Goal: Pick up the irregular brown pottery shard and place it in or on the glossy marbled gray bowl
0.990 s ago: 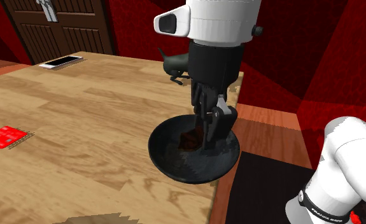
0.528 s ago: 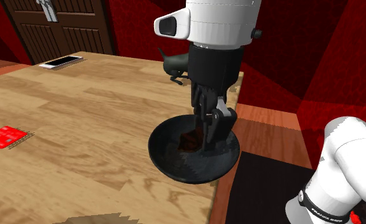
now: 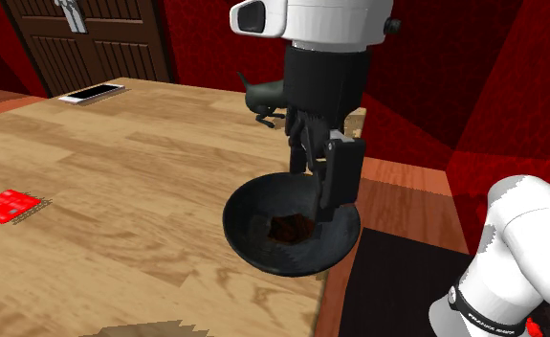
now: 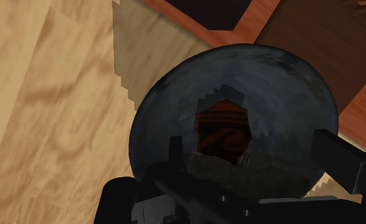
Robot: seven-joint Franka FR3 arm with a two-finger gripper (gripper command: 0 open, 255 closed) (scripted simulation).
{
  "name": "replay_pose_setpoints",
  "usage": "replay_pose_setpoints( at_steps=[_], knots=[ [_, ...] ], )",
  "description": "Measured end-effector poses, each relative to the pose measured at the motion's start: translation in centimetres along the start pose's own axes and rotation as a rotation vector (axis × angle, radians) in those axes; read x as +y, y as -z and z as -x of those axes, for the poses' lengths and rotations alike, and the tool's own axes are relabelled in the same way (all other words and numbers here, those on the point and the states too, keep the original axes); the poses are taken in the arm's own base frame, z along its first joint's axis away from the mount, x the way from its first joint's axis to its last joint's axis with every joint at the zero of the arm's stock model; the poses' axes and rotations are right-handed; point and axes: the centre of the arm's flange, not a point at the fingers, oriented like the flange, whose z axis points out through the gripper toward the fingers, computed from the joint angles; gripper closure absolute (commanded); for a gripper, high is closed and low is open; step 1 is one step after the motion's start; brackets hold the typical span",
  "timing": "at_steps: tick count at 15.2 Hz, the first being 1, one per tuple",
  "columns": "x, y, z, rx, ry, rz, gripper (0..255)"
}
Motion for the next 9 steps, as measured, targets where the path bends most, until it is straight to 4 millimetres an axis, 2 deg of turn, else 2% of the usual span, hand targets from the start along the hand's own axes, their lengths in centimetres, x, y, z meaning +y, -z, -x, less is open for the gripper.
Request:
replay_pose_setpoints(
  at_steps=[2, 3, 9],
  knots=[
    [0.2, 2.3, 0.1, 0.0, 0.0, 0.0, 0],
    [0.2, 2.8, 0.1, 0.0, 0.0, 0.0, 0],
    [0.2, 3.3, 0.1, -0.001, 0.0, 0.0, 0]
  ],
)
